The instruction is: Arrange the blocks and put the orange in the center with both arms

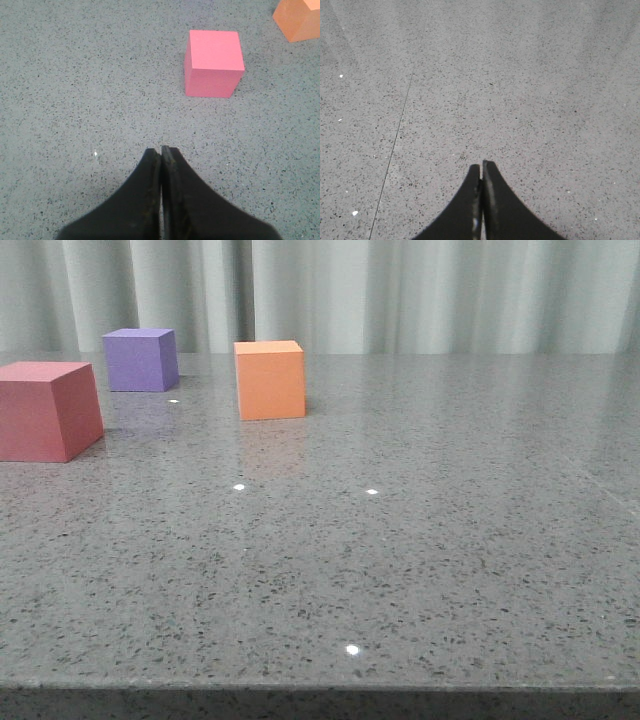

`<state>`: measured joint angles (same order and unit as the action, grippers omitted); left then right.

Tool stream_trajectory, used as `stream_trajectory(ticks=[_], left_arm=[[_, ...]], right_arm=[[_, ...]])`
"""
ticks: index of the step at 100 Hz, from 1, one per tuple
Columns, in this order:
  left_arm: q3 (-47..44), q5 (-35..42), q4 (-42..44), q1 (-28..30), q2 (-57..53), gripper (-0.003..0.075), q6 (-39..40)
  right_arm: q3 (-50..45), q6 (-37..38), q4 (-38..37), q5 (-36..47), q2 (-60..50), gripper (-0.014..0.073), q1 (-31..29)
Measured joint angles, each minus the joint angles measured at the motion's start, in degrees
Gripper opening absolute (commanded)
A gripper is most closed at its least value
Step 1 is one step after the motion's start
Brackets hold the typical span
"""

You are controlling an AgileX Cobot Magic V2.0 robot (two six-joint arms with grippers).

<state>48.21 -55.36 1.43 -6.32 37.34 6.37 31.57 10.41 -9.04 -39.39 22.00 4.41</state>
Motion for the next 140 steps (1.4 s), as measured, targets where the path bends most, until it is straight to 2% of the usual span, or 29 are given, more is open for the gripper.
stream_trajectory(ticks=[9,16,23,29,30,32,38,41,56,71,91,121,140], left_arm=[[0.00,0.00,0.55,0.00,0.13,0.0025,0.00],[0.00,0.00,1.28,0.00,0.13,0.0124,0.00],[0.08,0.00,1.68,0.00,0.13,0.0283,0.00],[0.08,0.00,1.81,0.00,0.13,0.0482,0.00],[0.08,0.00,1.81,0.00,0.13,0.0482,0.00],[0.08,0.00,1.81,0.00,0.13,0.0558,0.00],[0.08,0.00,1.81,0.00,0.13,0.0680,0.00],[0.08,0.00,1.81,0.00,0.13,0.0715,0.00],[0.08,0.00,1.81,0.00,0.13,0.0637,0.00],[0.62,1.97,-2.64,0.00,1.58,0.0636,0.00],[5.27,3.12,-8.13,-0.54,10.24,0.0616,0.00],[15.55,10.20,-8.32,-12.22,25.68,0.0615,1.17],[24.61,11.40,1.47,-20.20,37.16,0.0615,11.56]], right_arm=[[0.00,0.00,0.00,0.00,0.00,-0.0110,0.00],[0.00,0.00,0.00,0.00,0.00,-0.0110,0.00],[0.00,0.00,0.00,0.00,0.00,-0.0110,0.00],[0.00,0.00,0.00,0.00,0.00,-0.0110,0.00],[0.00,0.00,0.00,0.00,0.00,-0.0110,0.00],[0.00,0.00,0.00,0.00,0.00,-0.0110,0.00],[0.00,0.00,0.00,0.00,0.00,-0.0110,0.00],[0.00,0.00,0.00,0.00,0.00,-0.0110,0.00],[0.00,0.00,0.00,0.00,0.00,-0.0110,0.00],[0.00,-0.09,0.00,0.00,0.00,-0.0110,0.00],[0.00,-0.09,0.00,0.00,0.00,-0.0110,0.00],[0.00,-0.09,0.00,0.00,0.00,-0.0110,0.00],[0.00,-0.09,0.00,0.00,0.00,-0.0110,0.00]])
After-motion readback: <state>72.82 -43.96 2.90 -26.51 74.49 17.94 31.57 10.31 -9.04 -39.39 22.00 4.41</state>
